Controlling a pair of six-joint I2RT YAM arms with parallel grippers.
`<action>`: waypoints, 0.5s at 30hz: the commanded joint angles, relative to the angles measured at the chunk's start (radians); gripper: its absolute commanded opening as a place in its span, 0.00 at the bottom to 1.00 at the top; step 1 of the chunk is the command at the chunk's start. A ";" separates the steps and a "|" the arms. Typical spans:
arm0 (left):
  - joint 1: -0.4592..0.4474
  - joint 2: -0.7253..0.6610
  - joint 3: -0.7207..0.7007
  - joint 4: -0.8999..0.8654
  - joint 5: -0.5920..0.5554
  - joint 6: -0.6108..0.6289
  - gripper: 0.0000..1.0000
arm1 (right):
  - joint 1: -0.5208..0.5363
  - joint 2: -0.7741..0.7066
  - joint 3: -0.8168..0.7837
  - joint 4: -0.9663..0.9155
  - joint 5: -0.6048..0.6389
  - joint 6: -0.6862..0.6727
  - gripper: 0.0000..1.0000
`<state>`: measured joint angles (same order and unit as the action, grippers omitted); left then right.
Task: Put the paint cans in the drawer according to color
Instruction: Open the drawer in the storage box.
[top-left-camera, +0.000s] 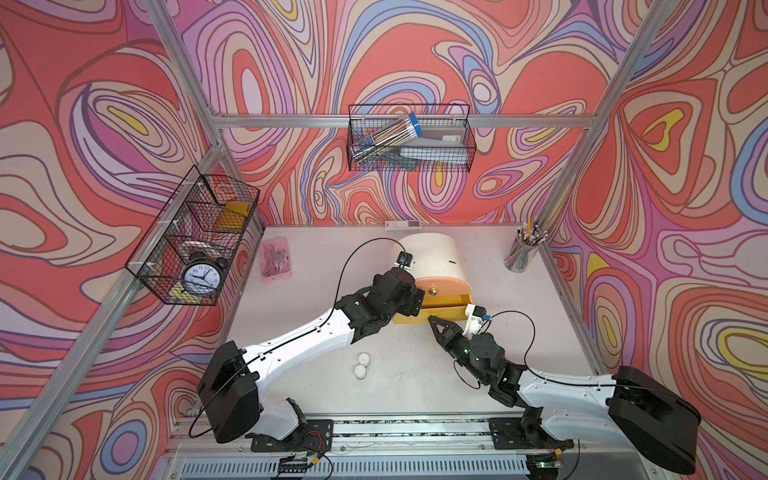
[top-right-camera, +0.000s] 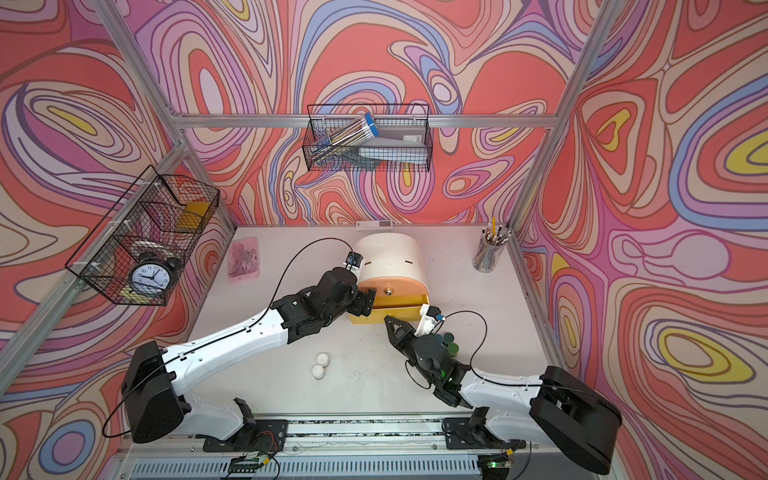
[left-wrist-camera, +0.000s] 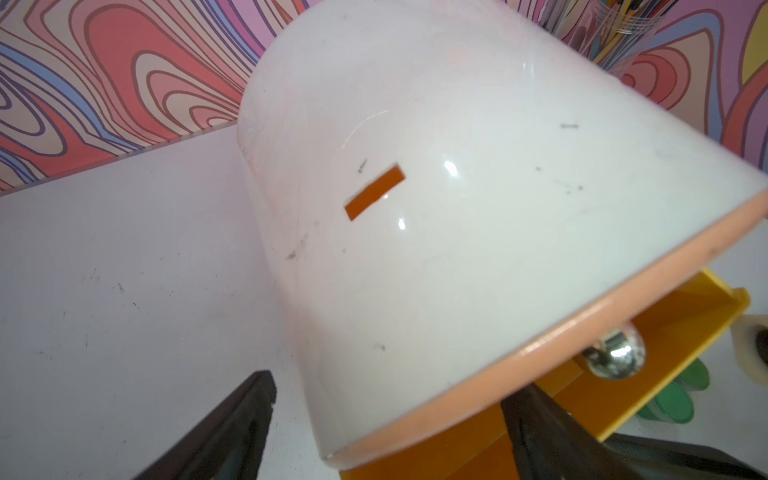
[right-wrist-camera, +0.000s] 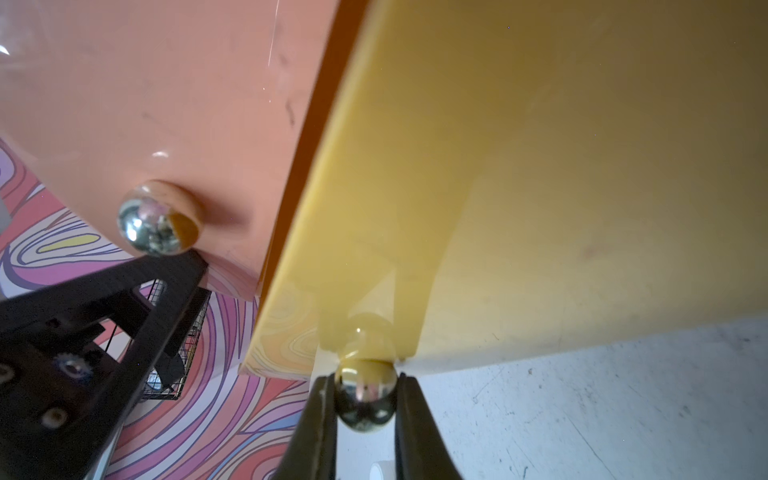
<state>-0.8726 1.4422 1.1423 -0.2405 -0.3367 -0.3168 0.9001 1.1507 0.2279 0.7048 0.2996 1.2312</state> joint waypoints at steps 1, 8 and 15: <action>0.009 -0.010 -0.018 0.097 -0.080 -0.004 0.91 | 0.021 -0.029 -0.013 -0.115 -0.066 -0.026 0.13; 0.008 0.037 -0.011 0.098 -0.079 -0.019 0.91 | 0.050 -0.084 -0.032 -0.185 -0.050 0.008 0.13; 0.008 0.048 -0.013 0.105 -0.081 -0.022 0.91 | 0.099 -0.088 -0.047 -0.206 -0.003 0.062 0.13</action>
<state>-0.8764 1.4712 1.1343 -0.1852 -0.3569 -0.3225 0.9646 1.0611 0.2173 0.5964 0.3519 1.2663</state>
